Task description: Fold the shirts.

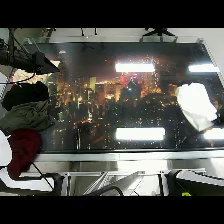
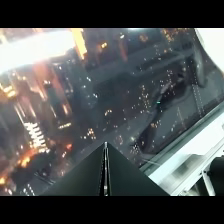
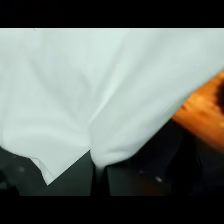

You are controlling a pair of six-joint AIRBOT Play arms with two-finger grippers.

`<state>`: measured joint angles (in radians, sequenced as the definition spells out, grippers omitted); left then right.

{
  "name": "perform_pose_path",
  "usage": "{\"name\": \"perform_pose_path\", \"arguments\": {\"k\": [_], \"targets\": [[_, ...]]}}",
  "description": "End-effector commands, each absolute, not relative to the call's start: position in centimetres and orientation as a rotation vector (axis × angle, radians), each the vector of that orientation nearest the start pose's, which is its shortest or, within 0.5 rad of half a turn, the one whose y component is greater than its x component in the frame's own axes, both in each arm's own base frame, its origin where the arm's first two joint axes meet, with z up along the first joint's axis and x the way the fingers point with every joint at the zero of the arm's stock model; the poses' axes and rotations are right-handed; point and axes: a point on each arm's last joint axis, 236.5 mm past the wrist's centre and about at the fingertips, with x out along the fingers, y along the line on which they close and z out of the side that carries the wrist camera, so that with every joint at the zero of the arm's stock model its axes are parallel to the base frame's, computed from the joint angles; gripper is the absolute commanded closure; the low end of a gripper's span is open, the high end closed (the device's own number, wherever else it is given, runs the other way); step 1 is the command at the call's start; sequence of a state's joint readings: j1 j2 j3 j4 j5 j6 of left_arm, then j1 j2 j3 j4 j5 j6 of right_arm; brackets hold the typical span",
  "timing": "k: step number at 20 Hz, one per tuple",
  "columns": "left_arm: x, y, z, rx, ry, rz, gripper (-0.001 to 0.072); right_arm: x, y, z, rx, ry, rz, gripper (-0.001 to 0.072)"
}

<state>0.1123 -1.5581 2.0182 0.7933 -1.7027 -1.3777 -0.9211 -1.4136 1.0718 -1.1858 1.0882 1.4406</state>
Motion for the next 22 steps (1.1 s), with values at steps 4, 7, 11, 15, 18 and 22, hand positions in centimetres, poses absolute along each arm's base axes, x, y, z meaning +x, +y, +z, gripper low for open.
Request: {"name": "perform_pose_path", "arguments": {"k": [4,7,11,15,18,22], "targets": [[41.5,-13.8,21.7,-0.262,1.080,-0.778,0.0690,24.5,-22.4,-8.9,0.985,1.219,-0.519,0.0683],[41.3,-14.6,21.7,-0.252,1.082,-0.794,0.0690,22.8,-21.6,-8.6,1.020,1.293,-0.529,0.0180],[41.2,-14.8,21.7,-0.250,1.082,-0.797,0.0690,20.6,-20.1,-6.3,1.094,1.413,-0.510,0.0053],[41.5,-14.6,21.8,-0.254,1.072,-0.790,0.0690,22.8,-20.4,0.0,1.109,1.299,-0.492,0.0373],[41.6,-13.8,21.3,-0.226,1.083,-0.746,0.0690,28.5,-19.4,7.0,1.084,0.997,-0.330,0.0694],[38.8,-11.3,18.3,-0.213,1.129,-0.600,0.0691,31.3,-12.8,11.0,0.863,0.955,-0.118,0.0693]]}}
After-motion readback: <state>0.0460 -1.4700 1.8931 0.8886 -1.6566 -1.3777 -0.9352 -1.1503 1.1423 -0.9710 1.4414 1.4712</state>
